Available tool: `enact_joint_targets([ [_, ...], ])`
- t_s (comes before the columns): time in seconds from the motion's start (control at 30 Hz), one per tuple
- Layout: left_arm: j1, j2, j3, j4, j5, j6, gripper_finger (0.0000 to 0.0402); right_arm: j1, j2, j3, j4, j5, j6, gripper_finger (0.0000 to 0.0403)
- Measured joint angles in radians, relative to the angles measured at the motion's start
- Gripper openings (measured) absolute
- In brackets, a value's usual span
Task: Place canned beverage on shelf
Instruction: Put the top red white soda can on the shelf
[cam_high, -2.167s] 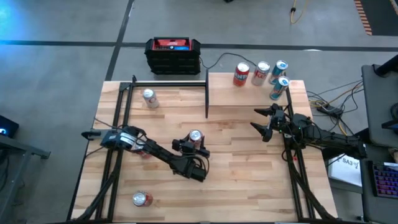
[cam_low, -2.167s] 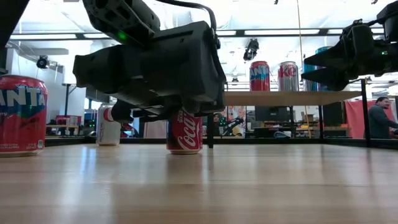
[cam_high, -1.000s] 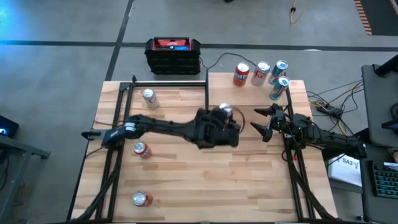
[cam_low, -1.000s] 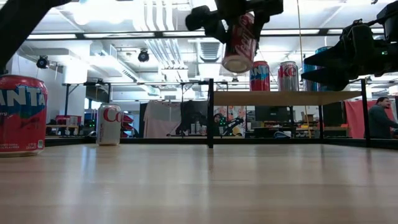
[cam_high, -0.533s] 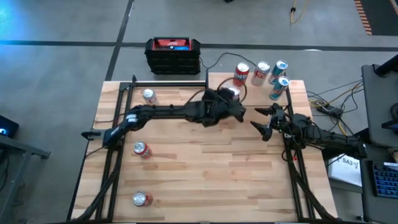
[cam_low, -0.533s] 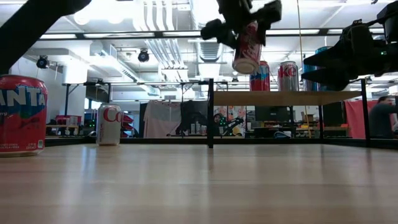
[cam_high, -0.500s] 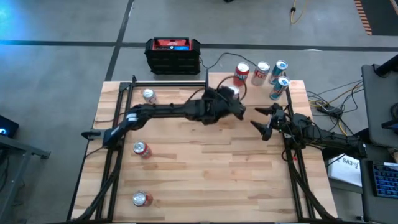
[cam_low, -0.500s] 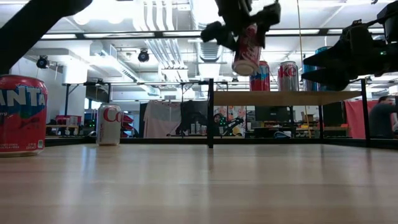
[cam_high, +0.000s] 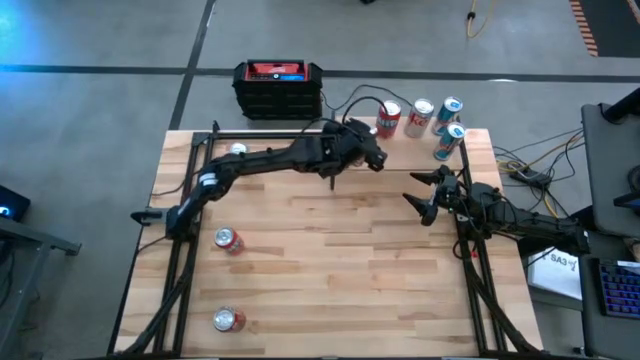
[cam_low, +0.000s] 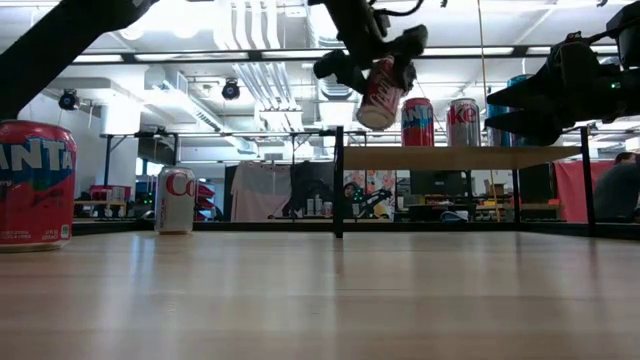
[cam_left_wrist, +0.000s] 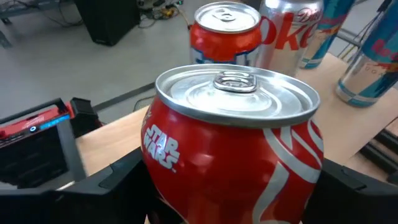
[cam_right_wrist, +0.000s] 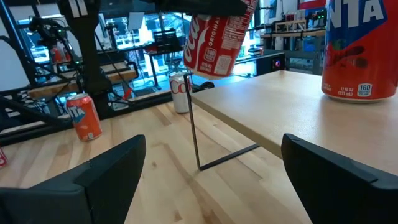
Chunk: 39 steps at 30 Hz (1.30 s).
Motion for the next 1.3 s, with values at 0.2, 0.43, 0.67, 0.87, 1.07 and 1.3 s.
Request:
enact_joint_targets([
  [0.2,0.018,-0.048,0.0,-0.068,0.033,0.028,0.0284,0.0,0.0,0.0,-0.001,0.0,0.0,0.0359],
  [0.43,0.02,-0.09,-0.002,-0.074,0.064,0.053,0.0284,0.0,0.0,0.0,-0.001,0.0,0.0,0.0359],
  [0.67,0.018,-0.147,-0.002,-0.124,0.063,0.053,0.0284,0.0,0.0,0.0,-0.001,0.001,0.0,0.0359],
  [0.87,0.015,-0.211,-0.002,-0.225,0.063,0.049,0.0284,0.0,0.0,0.0,-0.001,0.001,0.0,0.0359],
  [1.07,0.016,-0.332,-0.067,-0.294,0.058,0.046,0.0284,0.0,0.0,0.0,-0.001,0.001,0.0,0.0359],
  [1.3,0.017,-0.542,-0.435,-0.055,0.058,0.006,0.0284,0.0,0.0,0.0,-0.002,0.001,0.0,0.0359],
])
